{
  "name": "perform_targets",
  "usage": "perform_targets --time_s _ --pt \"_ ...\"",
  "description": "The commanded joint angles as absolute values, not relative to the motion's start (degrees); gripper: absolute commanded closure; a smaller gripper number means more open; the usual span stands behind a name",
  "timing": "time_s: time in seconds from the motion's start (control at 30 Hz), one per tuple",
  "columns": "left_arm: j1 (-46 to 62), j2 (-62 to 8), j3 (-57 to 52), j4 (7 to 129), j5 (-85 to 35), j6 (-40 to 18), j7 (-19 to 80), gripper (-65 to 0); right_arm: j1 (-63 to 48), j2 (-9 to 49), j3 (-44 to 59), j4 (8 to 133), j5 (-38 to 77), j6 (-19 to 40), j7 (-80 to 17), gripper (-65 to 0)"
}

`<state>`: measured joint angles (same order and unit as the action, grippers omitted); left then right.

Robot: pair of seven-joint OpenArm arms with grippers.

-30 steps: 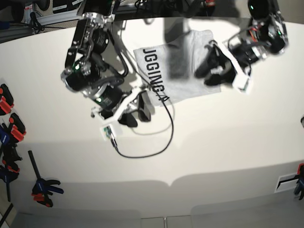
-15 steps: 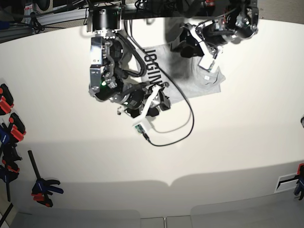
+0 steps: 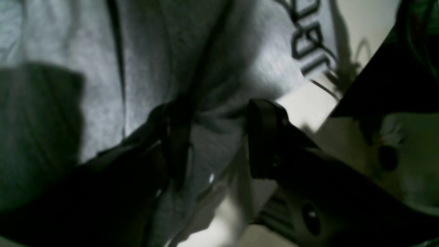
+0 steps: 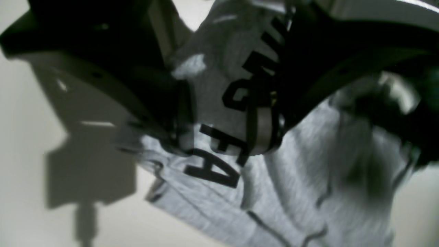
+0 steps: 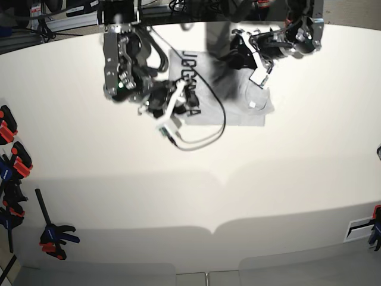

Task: Fold the T-shirt properly
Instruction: 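Press and adjust the folded bundle with both grippers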

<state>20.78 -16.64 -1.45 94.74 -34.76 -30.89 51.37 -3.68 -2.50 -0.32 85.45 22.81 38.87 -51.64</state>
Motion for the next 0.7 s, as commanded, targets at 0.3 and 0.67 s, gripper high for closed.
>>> perform_targets --time_s 0.3,0.67 --pt "17.32 -23.88 -1.83 94.52 -22.57 -28.45 50.83 -26.0 -13.13 -1.91 -0.4 95.98 26.48 40.0 -54.52 -24.6" --pt "10.48 -26.83 -1.83 94.52 -22.55 -28.49 50.94 -26.0 -17.45 -2.63 -7.4 99.04 29.15 40.0 -54.41 -24.6"
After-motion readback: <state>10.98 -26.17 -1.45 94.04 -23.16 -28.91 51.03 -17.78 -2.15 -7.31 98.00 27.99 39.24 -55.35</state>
